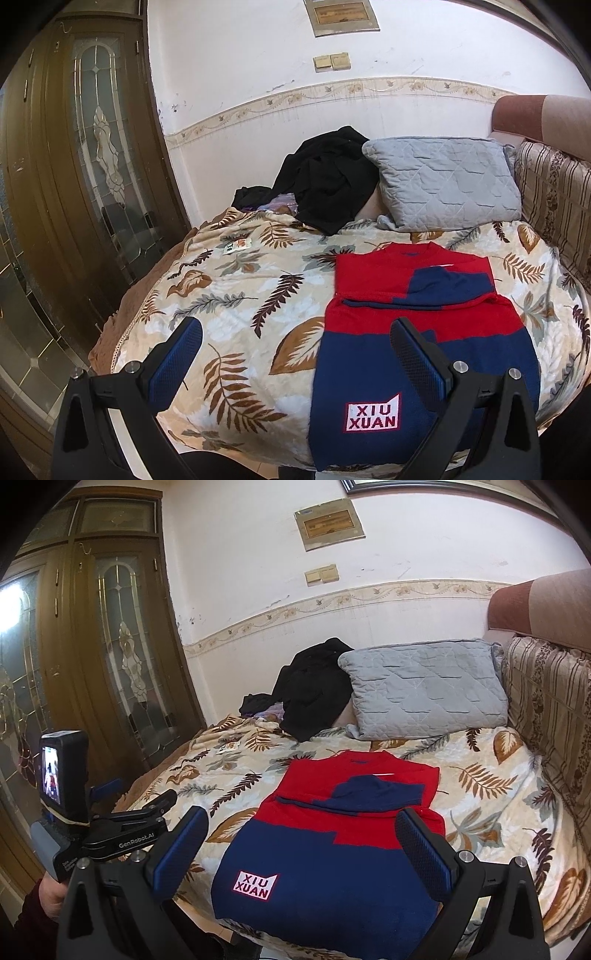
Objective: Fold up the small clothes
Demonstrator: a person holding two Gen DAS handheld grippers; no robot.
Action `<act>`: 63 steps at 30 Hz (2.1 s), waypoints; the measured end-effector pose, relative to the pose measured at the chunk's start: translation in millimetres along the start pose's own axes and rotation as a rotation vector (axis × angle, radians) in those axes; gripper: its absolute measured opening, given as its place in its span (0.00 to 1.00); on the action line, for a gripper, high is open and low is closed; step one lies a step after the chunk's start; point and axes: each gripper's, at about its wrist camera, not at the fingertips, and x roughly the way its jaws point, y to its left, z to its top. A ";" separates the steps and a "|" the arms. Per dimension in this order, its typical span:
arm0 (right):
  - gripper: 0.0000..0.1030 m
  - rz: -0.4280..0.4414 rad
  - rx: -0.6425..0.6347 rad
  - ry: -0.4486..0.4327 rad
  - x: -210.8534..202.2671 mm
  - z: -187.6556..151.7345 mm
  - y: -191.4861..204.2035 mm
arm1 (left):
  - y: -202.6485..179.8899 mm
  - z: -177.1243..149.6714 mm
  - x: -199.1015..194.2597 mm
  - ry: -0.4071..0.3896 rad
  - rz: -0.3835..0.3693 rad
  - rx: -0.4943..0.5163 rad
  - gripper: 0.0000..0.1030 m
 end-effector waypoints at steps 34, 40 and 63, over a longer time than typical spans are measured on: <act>0.96 0.071 0.625 0.404 67.1 -111.2 -177.4 | 37.9 -130.9 143.8 0.655 -0.277 -0.290 0.98; 0.80 0.059 0.741 0.520 92.7 -162.7 -195.0 | 45.8 -145.4 148.9 0.670 -0.299 -0.318 0.98; 0.35 -0.053 0.623 0.668 119.8 -176.9 -169.8 | 38.9 -185.6 173.5 0.789 -0.421 -0.377 0.67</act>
